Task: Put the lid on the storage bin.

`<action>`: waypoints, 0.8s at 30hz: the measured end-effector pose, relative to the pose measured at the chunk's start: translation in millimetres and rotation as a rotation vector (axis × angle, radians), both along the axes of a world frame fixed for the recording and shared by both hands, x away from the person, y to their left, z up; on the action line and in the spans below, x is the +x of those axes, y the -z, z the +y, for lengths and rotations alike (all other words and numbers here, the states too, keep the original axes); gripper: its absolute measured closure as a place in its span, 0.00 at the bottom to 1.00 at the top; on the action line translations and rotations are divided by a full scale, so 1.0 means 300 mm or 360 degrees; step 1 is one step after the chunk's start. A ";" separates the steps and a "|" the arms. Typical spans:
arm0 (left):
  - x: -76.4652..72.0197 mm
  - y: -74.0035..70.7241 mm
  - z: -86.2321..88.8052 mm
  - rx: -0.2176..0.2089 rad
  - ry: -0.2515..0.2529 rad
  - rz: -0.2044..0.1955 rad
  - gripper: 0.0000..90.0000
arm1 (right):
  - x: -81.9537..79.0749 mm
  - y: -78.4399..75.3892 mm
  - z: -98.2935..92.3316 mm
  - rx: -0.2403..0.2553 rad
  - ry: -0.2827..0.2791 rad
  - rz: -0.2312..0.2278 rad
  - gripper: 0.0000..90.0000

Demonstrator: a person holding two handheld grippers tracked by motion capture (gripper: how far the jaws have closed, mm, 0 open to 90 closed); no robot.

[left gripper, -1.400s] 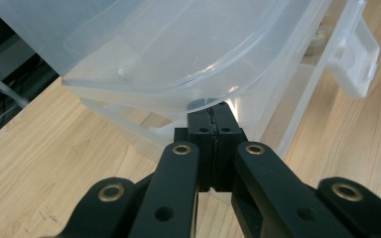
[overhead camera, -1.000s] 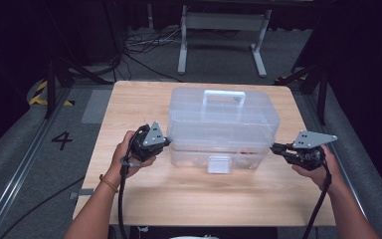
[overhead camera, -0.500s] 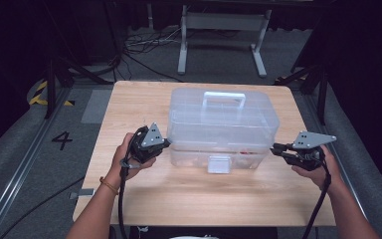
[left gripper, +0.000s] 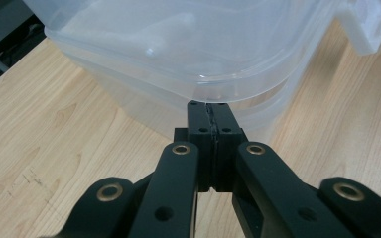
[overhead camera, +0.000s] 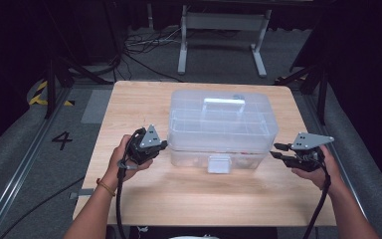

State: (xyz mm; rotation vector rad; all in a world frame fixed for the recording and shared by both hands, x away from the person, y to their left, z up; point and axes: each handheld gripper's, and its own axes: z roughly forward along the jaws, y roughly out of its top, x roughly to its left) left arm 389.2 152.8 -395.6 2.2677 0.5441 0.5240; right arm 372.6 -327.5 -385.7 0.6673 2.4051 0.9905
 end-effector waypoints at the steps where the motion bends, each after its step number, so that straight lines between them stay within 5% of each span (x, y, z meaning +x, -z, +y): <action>1: 0.001 0.003 0.002 0.0005 -0.0005 0.0004 1.00 | 0.001 0.004 0.001 -0.0006 0.0005 0.0004 0.75; 11: -0.009 0.012 0.018 0.0012 -0.0020 0.0010 0.93 | -0.004 0.013 0.016 -0.0091 -0.0001 0.0011 0.69; 16: -0.016 0.018 0.029 0.0043 -0.0034 0.0026 0.83 | -0.010 0.001 0.012 -0.0090 -0.0016 0.0020 0.64; 24: -0.041 0.020 0.058 0.0055 -0.0071 0.0023 0.65 | -0.014 0.001 0.026 -0.0226 -0.0058 0.0041 0.47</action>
